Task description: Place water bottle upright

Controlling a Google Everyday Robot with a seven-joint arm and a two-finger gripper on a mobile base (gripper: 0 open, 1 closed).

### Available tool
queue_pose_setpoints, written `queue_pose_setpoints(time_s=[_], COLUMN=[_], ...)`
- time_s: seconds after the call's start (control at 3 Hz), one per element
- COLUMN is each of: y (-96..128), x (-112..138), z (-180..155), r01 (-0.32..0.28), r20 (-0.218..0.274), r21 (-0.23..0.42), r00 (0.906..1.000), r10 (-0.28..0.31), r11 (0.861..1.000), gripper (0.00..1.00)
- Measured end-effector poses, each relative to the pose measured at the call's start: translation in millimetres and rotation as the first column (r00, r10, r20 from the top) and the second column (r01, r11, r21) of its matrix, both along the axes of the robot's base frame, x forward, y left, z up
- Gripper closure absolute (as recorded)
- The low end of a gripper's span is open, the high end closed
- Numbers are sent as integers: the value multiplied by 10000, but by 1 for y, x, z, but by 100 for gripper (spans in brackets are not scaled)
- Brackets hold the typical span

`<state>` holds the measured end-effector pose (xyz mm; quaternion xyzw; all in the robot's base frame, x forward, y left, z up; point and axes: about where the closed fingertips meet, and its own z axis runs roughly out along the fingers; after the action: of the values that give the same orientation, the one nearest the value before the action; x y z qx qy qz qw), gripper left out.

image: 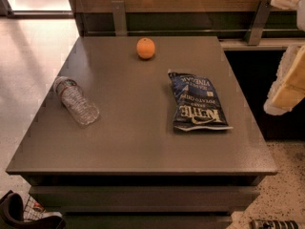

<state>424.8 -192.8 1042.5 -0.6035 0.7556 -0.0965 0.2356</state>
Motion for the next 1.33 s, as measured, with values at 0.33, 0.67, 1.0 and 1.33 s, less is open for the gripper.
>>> queue_pose_setpoints(time_s=[0.33, 0.67, 1.0, 1.33], y=[0, 6, 35, 86], x=[0, 8, 37, 83], z=[0, 5, 9, -12], r01=[0, 291, 1059, 2007], r20=[2, 41, -34, -835], r21=[0, 257, 1177, 2807], r00=[10000, 9996, 9943, 9793], r10=[0, -292, -1062, -1844], r11=[10000, 9992, 9874, 9386], gripper=[0, 0, 0, 0])
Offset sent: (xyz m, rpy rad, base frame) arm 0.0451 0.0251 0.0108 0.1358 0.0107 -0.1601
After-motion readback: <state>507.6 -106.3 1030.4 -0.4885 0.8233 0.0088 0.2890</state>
